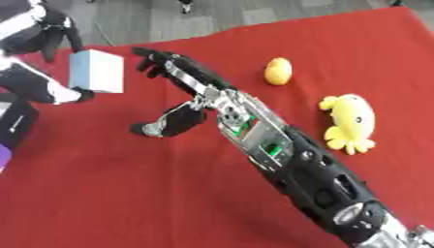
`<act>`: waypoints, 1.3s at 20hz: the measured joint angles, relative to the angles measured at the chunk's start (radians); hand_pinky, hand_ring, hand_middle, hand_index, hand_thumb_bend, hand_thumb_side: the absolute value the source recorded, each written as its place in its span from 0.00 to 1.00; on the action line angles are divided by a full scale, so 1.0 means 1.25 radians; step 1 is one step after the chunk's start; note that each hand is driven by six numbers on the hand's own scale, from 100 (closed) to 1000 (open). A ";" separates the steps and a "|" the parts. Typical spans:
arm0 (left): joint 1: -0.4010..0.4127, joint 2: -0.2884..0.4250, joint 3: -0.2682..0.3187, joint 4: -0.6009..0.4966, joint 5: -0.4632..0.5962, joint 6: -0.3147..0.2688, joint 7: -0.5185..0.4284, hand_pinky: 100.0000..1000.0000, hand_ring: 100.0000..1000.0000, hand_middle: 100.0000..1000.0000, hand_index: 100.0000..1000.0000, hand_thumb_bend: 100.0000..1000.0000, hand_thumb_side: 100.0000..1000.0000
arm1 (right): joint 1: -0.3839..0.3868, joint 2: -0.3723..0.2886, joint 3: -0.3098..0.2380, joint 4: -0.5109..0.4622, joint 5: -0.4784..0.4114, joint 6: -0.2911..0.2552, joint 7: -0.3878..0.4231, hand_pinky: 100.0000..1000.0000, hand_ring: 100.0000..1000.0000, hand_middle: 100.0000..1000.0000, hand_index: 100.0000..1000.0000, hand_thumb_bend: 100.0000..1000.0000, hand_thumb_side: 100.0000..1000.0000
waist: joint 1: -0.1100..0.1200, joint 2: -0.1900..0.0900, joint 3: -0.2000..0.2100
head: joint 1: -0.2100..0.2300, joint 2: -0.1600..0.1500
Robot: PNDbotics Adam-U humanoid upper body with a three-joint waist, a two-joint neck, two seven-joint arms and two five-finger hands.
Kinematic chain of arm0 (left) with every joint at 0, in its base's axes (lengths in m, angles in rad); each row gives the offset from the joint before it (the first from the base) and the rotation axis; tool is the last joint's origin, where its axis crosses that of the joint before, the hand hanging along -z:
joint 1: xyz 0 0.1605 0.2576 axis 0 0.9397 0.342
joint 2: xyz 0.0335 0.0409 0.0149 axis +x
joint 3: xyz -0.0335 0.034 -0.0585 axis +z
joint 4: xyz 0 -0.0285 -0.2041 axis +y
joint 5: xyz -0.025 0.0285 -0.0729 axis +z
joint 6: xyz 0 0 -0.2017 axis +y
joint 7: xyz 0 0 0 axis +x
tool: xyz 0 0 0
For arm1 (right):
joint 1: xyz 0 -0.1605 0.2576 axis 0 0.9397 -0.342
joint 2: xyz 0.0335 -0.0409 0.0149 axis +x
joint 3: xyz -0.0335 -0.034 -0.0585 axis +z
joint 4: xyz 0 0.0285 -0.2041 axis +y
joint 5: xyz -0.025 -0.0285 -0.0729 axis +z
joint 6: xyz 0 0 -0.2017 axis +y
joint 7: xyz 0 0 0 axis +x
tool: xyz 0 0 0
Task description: Pick up the objects with one hand, pass them to the other hand, and then place them into the box on the other side of the table.
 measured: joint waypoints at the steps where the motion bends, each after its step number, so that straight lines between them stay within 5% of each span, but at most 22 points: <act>1: 0.008 0.012 0.010 -0.002 0.002 0.004 0.007 0.57 0.28 0.13 0.29 0.45 0.00 | 0.000 -0.001 0.000 0.000 -0.001 0.001 -0.001 0.83 0.79 0.78 1.00 0.51 0.13 | 0.000 0.000 0.000 | 0.000 0.000; 14: 0.124 0.151 0.128 0.029 0.039 0.052 0.109 0.58 0.28 0.13 0.29 0.43 0.00 | -0.001 -0.016 -0.001 -0.025 -0.056 0.042 -0.031 0.82 0.78 0.78 0.93 0.44 0.27 | 0.000 0.000 -0.002 | 0.027 0.000; 26: 0.242 0.230 0.214 0.108 0.109 0.082 0.173 0.58 0.29 0.14 0.30 0.42 0.00 | -0.002 -0.042 -0.018 -0.090 -0.119 0.073 -0.054 0.82 0.78 0.77 0.92 0.39 0.28 | -0.003 0.000 -0.006 | 0.142 -0.004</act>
